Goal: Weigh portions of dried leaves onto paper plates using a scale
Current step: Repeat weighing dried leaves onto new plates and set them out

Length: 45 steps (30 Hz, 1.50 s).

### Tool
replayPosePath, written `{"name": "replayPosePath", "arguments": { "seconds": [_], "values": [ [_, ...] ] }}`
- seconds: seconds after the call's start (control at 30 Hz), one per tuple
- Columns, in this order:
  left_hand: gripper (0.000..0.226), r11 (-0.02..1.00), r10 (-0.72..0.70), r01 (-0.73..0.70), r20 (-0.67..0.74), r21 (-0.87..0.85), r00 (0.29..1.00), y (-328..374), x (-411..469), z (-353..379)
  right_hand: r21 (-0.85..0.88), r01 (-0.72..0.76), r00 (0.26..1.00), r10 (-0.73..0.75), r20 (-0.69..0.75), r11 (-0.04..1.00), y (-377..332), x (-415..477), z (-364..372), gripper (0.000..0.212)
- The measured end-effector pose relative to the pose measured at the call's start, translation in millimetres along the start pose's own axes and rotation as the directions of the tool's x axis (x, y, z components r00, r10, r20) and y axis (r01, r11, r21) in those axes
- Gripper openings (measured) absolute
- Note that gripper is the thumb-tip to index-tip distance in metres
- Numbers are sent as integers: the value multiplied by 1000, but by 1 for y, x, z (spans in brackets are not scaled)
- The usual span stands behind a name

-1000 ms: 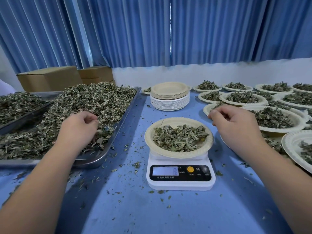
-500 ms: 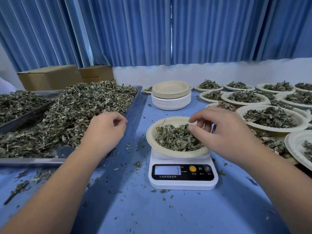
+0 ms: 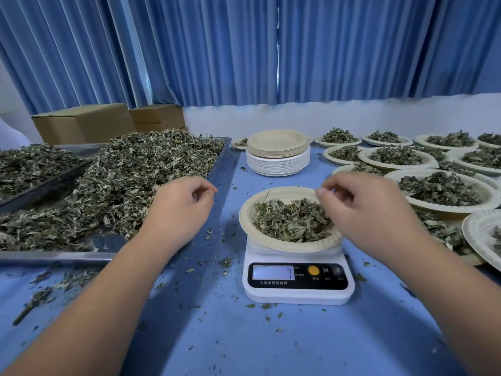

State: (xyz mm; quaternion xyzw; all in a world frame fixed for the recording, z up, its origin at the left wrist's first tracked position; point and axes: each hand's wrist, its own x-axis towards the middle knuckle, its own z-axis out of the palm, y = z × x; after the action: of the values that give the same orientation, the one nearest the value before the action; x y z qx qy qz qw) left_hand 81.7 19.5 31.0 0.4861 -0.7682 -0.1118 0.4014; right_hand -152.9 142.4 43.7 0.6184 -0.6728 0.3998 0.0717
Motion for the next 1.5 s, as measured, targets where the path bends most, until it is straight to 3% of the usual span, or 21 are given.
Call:
{"name": "replayPosePath", "arguments": {
  "seconds": [0.07, 0.13, 0.27, 0.4, 0.57, 0.7, 0.9, 1.03, 1.33, 1.5],
  "values": [
    [18, 994, 24, -24, -8, -106, 1000, 9, -5, 5, -19, -146, 988, 145, -56, 989, 7, 4, -4, 19],
    [15, 987, 39, -33, 34, -158, 999, 18, -11, 13, -119, -253, 967, 254, -6, 960, 14, 6, -7, 22],
    [20, 994, 83, -71, 156, -81, 984, 29, -18, 28, -247, -350, 912, 389, 132, 904, 20, 8, -7, 45],
    [47, 997, -56, 65, 224, -30, 973, 28, -21, 31, -183, -388, 879, 422, 220, 903, 21, 8, -5, 54],
    [35, 958, -158, 212, 264, -193, 952, 33, -23, 31, -15, -502, 824, 484, 296, 865, 21, 8, -3, 49],
    [35, 916, -174, 259, 279, -305, 944, 44, -26, 27, 184, -618, 775, 552, 308, 765, 23, 10, -12, 38],
    [31, 781, -195, 326, 288, -532, 938, 67, -22, 22, 345, -667, 745, 584, 323, 660, 21, 14, -32, 24],
    [28, 678, -223, 350, 273, -646, 936, 95, -16, 28, 309, -644, 763, 560, 323, 700, 30, 22, -65, 22],
    [28, 527, -144, 328, 298, -784, 944, 190, 13, 89, 398, -709, 701, 644, 306, 582, 78, 36, -157, 14],
    [20, 375, -66, 397, 403, -838, 913, 244, 20, 126, 411, -730, 655, 731, 191, 546, 121, 38, -203, 16]
  ]
}}
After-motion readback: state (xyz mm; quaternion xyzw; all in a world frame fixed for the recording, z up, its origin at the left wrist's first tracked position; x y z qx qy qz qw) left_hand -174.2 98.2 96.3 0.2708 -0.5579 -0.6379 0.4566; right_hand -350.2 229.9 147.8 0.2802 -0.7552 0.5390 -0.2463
